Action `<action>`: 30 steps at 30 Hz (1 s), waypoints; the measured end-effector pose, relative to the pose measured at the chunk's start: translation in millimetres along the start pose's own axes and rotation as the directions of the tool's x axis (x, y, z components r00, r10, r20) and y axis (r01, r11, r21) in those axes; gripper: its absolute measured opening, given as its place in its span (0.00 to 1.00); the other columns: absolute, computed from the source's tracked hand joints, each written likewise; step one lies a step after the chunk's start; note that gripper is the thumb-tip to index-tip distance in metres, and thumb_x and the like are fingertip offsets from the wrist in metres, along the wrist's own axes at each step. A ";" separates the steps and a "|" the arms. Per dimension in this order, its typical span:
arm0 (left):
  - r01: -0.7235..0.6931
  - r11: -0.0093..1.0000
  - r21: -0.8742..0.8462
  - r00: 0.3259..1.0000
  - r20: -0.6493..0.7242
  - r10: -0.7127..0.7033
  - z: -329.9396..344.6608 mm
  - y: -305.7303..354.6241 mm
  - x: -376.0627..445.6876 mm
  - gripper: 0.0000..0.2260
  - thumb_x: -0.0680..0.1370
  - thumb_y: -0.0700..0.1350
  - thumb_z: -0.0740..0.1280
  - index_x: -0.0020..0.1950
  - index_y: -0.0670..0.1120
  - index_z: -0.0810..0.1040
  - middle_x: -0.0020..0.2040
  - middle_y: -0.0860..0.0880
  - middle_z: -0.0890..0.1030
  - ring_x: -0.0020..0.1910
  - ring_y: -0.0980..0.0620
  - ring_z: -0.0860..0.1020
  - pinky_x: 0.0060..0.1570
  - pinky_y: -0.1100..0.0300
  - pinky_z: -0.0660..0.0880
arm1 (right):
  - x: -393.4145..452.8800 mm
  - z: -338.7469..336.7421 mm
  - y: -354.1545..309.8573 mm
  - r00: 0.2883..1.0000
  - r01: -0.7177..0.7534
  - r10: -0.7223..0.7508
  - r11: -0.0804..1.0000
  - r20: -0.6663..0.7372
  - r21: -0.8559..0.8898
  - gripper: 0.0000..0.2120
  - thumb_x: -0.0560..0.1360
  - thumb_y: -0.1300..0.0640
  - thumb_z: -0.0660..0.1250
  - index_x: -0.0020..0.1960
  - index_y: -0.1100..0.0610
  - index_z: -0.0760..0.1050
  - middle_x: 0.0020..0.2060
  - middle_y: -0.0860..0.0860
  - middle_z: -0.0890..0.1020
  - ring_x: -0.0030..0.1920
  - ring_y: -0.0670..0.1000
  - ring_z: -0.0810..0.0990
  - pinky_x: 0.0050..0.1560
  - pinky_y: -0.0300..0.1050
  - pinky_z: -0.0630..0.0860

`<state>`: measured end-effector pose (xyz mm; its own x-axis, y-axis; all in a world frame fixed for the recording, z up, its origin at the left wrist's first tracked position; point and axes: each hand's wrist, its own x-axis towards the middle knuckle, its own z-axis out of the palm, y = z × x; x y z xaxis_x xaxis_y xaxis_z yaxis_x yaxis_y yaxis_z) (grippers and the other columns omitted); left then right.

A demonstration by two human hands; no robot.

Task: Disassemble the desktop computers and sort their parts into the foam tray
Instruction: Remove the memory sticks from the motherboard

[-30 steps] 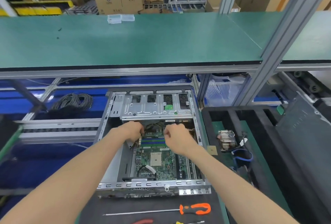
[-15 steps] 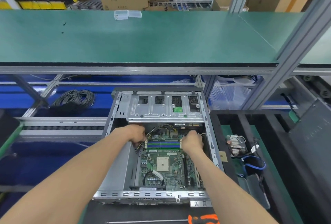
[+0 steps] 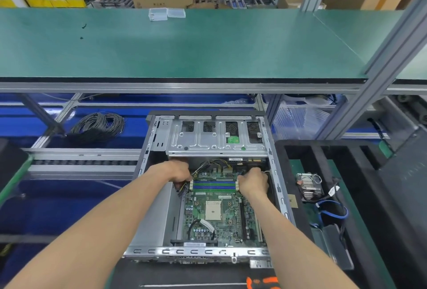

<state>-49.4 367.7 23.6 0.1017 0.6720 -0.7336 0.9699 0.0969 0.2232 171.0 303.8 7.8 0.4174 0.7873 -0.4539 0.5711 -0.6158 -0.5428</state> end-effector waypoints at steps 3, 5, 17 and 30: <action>0.000 0.999 0.037 1.000 -0.001 0.000 -0.3 -0.9 1.1 0.17 0.84 0.50 0.62 0.66 0.41 0.70 0.44 0.45 0.84 0.31 0.53 0.78 0.44 0.57 0.76 | 0.5 0.0 0.2 1.000 -0.001 0.001 1.000 -0.005 -0.010 0.12 0.80 0.54 0.68 0.52 0.65 0.79 0.53 0.60 0.79 0.50 0.61 0.81 0.46 0.46 0.74; 0.005 0.999 0.045 1.000 0.008 -0.005 0.1 -1.6 1.7 0.16 0.84 0.51 0.62 0.65 0.41 0.71 0.39 0.46 0.83 0.31 0.54 0.78 0.41 0.57 0.74 | 1.0 -0.3 0.1 1.000 -0.004 0.004 1.000 -0.002 -0.009 0.13 0.80 0.54 0.68 0.52 0.65 0.79 0.54 0.60 0.79 0.51 0.61 0.81 0.46 0.46 0.73; 0.029 0.993 0.111 0.998 0.050 -0.035 -0.8 1.0 3.7 0.12 0.85 0.47 0.59 0.48 0.42 0.77 0.37 0.49 0.77 0.37 0.52 0.73 0.50 0.55 0.71 | -0.9 4.6 4.5 1.000 0.010 -0.009 1.000 -0.023 0.029 0.13 0.81 0.55 0.66 0.50 0.66 0.78 0.54 0.60 0.78 0.49 0.61 0.78 0.47 0.47 0.71; -0.009 0.997 0.071 0.996 0.090 0.003 -1.6 0.9 -1.2 0.10 0.85 0.43 0.59 0.51 0.40 0.76 0.42 0.43 0.77 0.42 0.46 0.74 0.48 0.55 0.73 | -18.4 6.3 -5.8 0.963 0.268 -0.265 0.959 0.046 -0.088 0.10 0.76 0.61 0.71 0.55 0.50 0.83 0.59 0.52 0.82 0.57 0.55 0.80 0.57 0.51 0.80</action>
<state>-49.0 368.2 25.6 0.1240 0.6032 -0.7879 0.9822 0.0380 0.1837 155.6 292.7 14.8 0.2184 0.9199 -0.3257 0.7223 -0.3768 -0.5799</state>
